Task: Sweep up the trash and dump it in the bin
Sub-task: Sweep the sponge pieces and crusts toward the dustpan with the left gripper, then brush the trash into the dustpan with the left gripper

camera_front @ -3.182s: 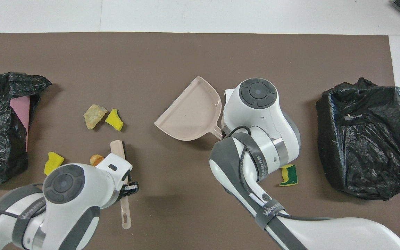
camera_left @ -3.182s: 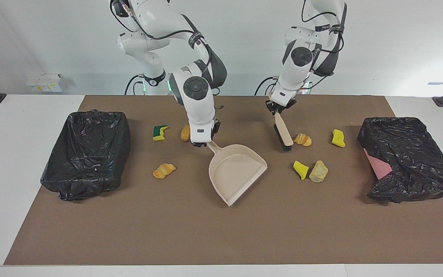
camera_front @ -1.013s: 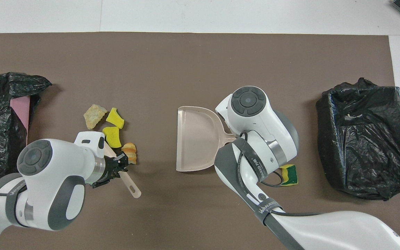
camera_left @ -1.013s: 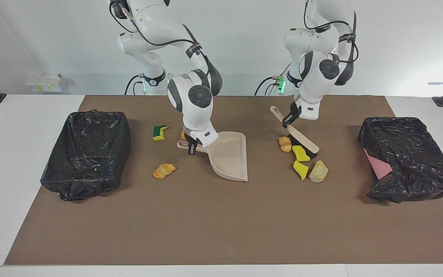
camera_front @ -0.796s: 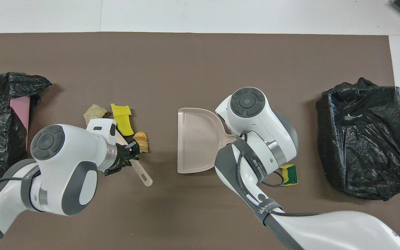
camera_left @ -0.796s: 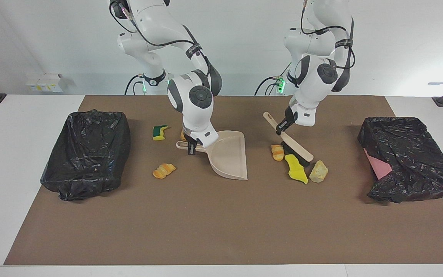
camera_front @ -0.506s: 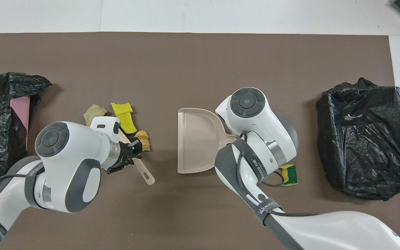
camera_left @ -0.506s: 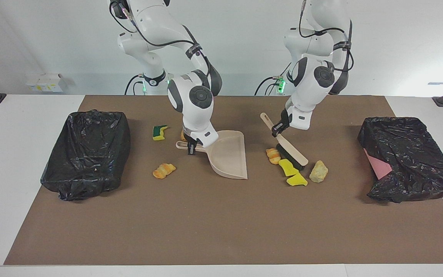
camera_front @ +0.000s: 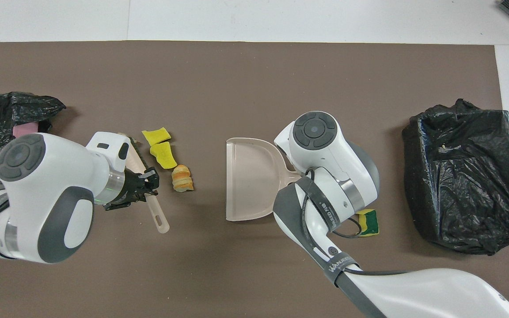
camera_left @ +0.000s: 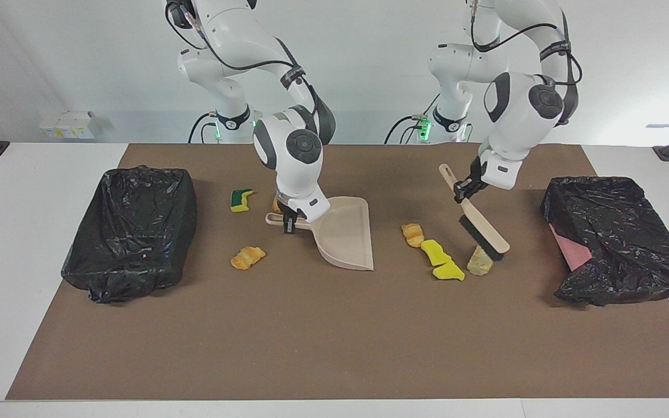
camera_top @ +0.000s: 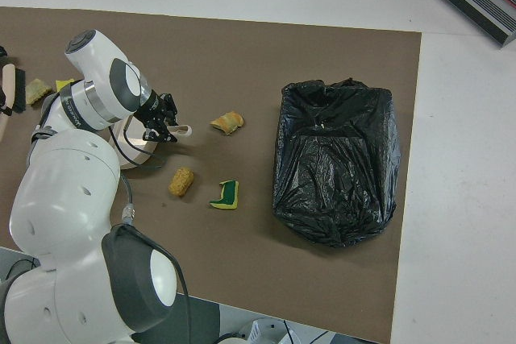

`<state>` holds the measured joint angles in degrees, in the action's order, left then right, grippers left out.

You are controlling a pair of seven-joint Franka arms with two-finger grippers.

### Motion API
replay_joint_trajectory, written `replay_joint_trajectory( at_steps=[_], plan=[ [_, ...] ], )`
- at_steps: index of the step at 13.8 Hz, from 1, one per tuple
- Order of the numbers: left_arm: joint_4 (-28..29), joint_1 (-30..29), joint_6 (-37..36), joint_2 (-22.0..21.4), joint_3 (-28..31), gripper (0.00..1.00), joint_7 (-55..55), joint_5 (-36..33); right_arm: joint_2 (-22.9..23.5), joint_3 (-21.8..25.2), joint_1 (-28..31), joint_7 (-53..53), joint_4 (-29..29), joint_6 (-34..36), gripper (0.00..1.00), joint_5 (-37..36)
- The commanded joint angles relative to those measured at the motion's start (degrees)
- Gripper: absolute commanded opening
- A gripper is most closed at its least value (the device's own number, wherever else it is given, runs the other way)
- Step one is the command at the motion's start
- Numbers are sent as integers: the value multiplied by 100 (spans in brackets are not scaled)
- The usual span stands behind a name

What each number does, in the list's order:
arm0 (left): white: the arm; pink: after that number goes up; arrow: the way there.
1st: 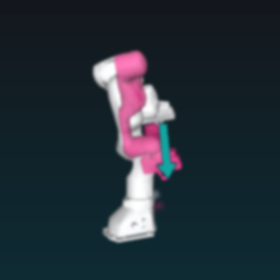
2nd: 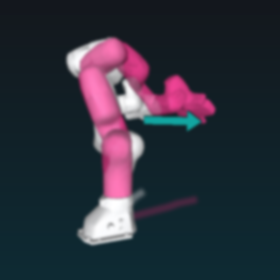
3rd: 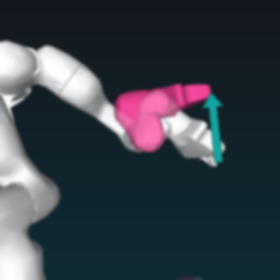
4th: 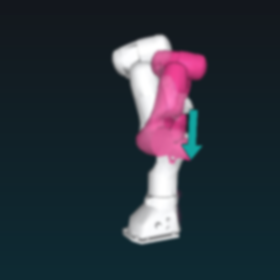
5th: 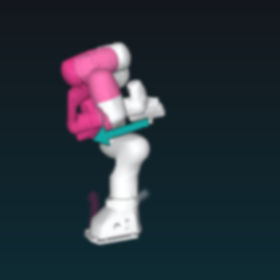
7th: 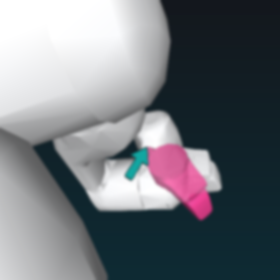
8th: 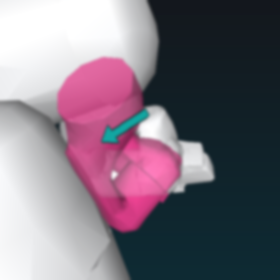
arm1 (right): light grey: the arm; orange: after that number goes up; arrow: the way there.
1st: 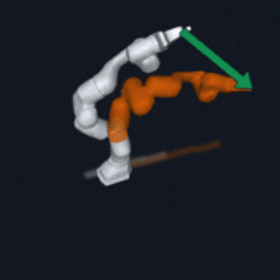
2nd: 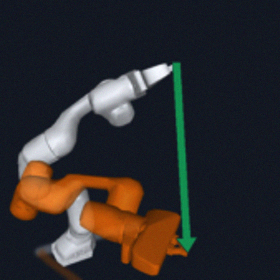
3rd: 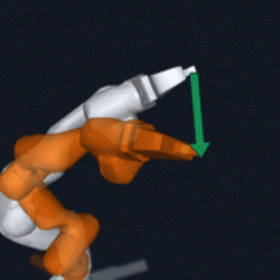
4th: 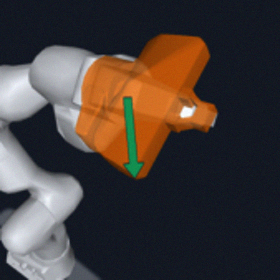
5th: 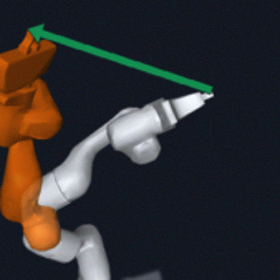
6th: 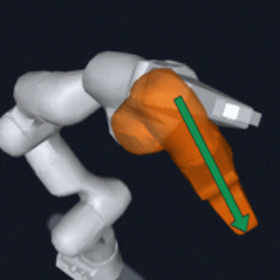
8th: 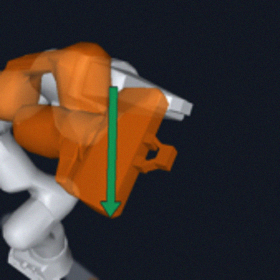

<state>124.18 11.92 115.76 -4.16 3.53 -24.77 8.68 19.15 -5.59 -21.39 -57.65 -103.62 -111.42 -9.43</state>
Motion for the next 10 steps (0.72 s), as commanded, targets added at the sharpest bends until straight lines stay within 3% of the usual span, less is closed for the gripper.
replay_joint_trajectory(
  at_steps=[1,6,8,10],
  plan=[
    [-8,-480,7,160,-46,0,1084,-190,-174,-39,12,-141,-203,41,0,-208],
    [-139,-586,570,784,-46,0,2105,-533,-183,-39,12,-132,-203,59,0,-261],
    [-272,-428,657,1082,-80,0,2694,-542,-183,-39,12,-132,-203,50,0,-261],
    [-263,-130,737,1119,-98,0,2749,-508,-174,-39,12,-132,-203,50,0,-261]
  ],
)
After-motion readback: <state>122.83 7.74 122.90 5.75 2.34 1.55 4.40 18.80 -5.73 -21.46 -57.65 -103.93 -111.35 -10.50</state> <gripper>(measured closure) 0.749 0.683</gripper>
